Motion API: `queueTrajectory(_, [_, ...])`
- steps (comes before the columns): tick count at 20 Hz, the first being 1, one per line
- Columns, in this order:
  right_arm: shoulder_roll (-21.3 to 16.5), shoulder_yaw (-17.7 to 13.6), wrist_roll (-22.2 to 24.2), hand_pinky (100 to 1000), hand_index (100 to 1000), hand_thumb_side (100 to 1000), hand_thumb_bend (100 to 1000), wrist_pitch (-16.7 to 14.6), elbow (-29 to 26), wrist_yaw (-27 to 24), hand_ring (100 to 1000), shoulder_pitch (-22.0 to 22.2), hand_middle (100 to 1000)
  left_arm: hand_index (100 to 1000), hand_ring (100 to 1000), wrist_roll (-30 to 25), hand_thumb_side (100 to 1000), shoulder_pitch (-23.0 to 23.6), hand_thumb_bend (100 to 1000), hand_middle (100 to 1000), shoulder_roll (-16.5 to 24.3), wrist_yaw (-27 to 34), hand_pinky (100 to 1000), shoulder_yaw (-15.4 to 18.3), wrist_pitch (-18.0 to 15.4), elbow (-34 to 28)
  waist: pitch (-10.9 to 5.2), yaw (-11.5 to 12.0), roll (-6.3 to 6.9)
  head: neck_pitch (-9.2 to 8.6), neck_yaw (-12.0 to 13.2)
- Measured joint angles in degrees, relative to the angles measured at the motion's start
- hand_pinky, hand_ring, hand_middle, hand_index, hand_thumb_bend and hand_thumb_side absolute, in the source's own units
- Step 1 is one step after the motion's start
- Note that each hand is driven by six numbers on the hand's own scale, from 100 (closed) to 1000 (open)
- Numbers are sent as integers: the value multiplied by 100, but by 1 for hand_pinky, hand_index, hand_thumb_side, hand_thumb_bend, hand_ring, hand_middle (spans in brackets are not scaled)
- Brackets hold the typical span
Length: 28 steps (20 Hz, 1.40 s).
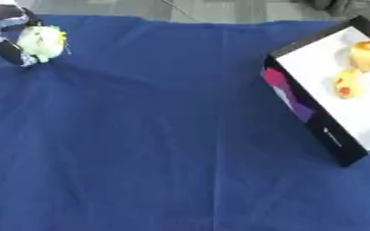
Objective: Pick up the objects with one hand, pass them to the other hand, and then place them into the box on the other side of the table.
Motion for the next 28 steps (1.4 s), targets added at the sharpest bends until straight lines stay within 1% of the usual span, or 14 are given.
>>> queueTrajectory(1, [-9, 20, 17, 960, 1000, 214, 100, -6, 0, -18, 1000, -10, 1000, 718, 734, -6, 100, 19, 100, 616, 2, 96, 793, -19, -15, -52, -28, 38, 1, 24, -22])
queueTrajectory(3, [-16, 64, 73, 962, 1000, 173, 100, -25, 0, -69, 1000, -84, 1000, 729, 693, 45, 100, 90, 100, 592, 5, 344, 790, -67, -27, -207, -86, 98, 10, 70, -82])
queueTrajectory(6, [-16, 235, 325, 967, 1000, 268, 100, -56, 0, -175, 1000, -456, 1000, 739, 662, 339, 100, 373, 100, 582, 5, 998, 776, -247, 78, -593, -182, 178, 34, 149, -200])
queueTrajectory(8, [7, 397, 587, 969, 1000, 299, 100, -3, -1, -280, 1000, -841, 1000, 753, 643, 626, 100, 592, 100, 578, -17, 1414, 777, -429, 213, -988, -222, 209, 35, 191, -279])
queueTrajectory(10, [89, 579, 870, 970, 1000, 328, 100, 98, -1, -381, 1000, -1284, 1000, 751, 637, 972, 100, 821, 100, 575, -116, 1708, 775, -583, 386, -1459, -248, 263, 42, 210, -349])
queueTrajectory(12, [209, 767, 1169, 972, 1000, 339, 100, 231, -1, -437, 1000, -1658, 1000, 750, 635, 1318, 100, 1024, 100, 575, -254, 1857, 770, -705, 569, -1942, -269, 304, 43, 252, -425])
queueTrajectory(16, [529, 1113, 1702, 973, 1000, 343, 100, 602, -1, -408, 1000, -2214, 1000, 750, 627, 1949, 100, 1352, 100, 573, -595, 1839, 771, -792, 910, -2824, -324, 399, 47, 349, -560])
queueTrajectory(17, [609, 1198, 1820, 973, 1000, 135, 100, 697, -1, -360, 1000, -2327, 1000, 758, 621, 2087, 100, 1439, 100, 577, -703, 1799, 774, -793, 992, -3017, -337, 409, 47, 369, -583])
queueTrajectory(18, [685, 1287, 1937, 973, 1000, 348, 100, 791, -1, -297, 1000, -2429, 1000, 751, 619, 2215, 100, 1518, 100, 570, -817, 1775, 774, -788, 1077, -3189, -349, 409, 45, 396, -608])
queueTrajectory(21, [913, 1563, 2278, 977, 1000, 396, 100, 1082, -1, -28, 1000, -2693, 1000, 748, 617, 2577, 100, 1760, 100, 569, -1181, 1684, 769, -764, 1271, -3563, -384, 423, 37, 452, -665])
queueTrajectory(23, [1094, 1746, 2466, 979, 1000, 426, 100, 1322, -1, 148, 1000, -2833, 1000, 746, 618, 2835, 100, 1914, 100, 570, -1401, 1536, 765, -771, 1310, -3709, -431, 445, 27, 480, -704])
queueTrajectory(25, [1271, 1923, 2627, 983, 1000, 464, 100, 1563, -2, 296, 1000, -2947, 1000, 745, 620, 3097, 100, 2029, 100, 574, -1592, 1308, 761, -804, 1268, -3819, -463, 453, 23, 500, -739])
queueTrajectory(28, [1519, 2182, 2844, 984, 1000, 482, 100, 1877, 0, 494, 1000, -3076, 1000, 746, 621, 3498, 100, 2164, 100, 580, -1869, 949, 758, -897, 1131, -3959, -473, 488, 15, 524, -780])
